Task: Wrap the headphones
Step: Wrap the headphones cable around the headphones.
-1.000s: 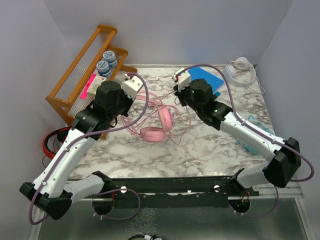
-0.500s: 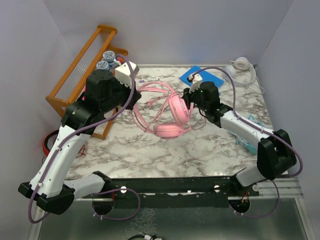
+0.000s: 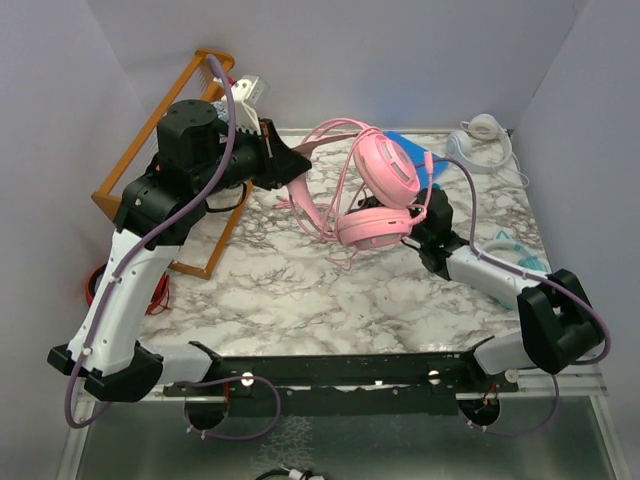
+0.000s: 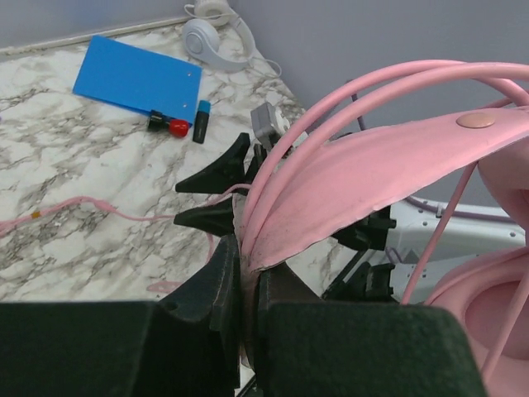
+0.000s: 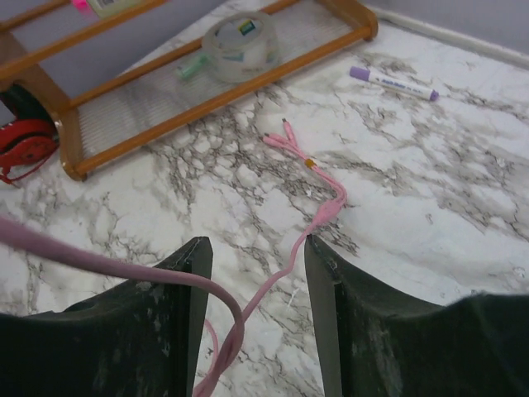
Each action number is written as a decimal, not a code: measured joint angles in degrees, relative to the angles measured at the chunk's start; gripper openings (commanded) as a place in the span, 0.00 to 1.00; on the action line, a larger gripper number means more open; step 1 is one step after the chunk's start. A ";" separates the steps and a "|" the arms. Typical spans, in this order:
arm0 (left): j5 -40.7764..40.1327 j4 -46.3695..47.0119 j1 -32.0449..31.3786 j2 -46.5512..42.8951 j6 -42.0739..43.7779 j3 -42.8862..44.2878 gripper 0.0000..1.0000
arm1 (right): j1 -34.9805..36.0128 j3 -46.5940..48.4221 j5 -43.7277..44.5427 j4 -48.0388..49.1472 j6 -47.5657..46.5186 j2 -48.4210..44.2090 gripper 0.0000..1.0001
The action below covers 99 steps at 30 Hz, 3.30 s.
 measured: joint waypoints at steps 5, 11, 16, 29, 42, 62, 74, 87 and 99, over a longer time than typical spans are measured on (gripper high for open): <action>0.24 -0.07 0.00 2.97 -3.34 4.76 0.00 | 0.00 -1.95 -3.30 8.57 0.83 -3.32 0.65; 0.17 -0.04 0.00 4.96 -5.60 9.27 0.00 | 0.02 -2.16 -6.62 16.70 1.09 -7.30 0.49; 0.00 -0.07 0.00 6.23 -7.13 11.78 0.00 | 0.00 -0.17 -10.75 19.74 1.90 -5.03 0.50; -7.26 -0.13 0.02 7.39 -7.63 12.07 0.00 | -0.02 1.03 -21.66 33.07 12.90 6.67 0.01; -5.79 8.90 14.27 13.77 -16.31 -2.47 0.00 | 13.16 -12.22 -24.17 43.89 23.43 -3.52 0.22; -44.30 13.94 5.14 7.34 -7.61 -21.70 0.00 | 14.67 10.88 -17.73 13.57 20.59 -8.50 0.22; -68.22 27.76 -1.53 -0.31 17.05 -32.17 0.00 | 14.62 21.22 -13.31 -8.98 13.86 -5.97 0.24; -77.83 42.01 -2.12 -1.16 41.48 -41.07 0.00 | 12.48 21.22 -13.88 -7.19 18.10 -12.07 0.19; -74.90 36.33 -2.25 -0.94 36.28 -36.41 0.00 | 10.69 11.80 -5.46 -12.02 8.26 -17.03 0.44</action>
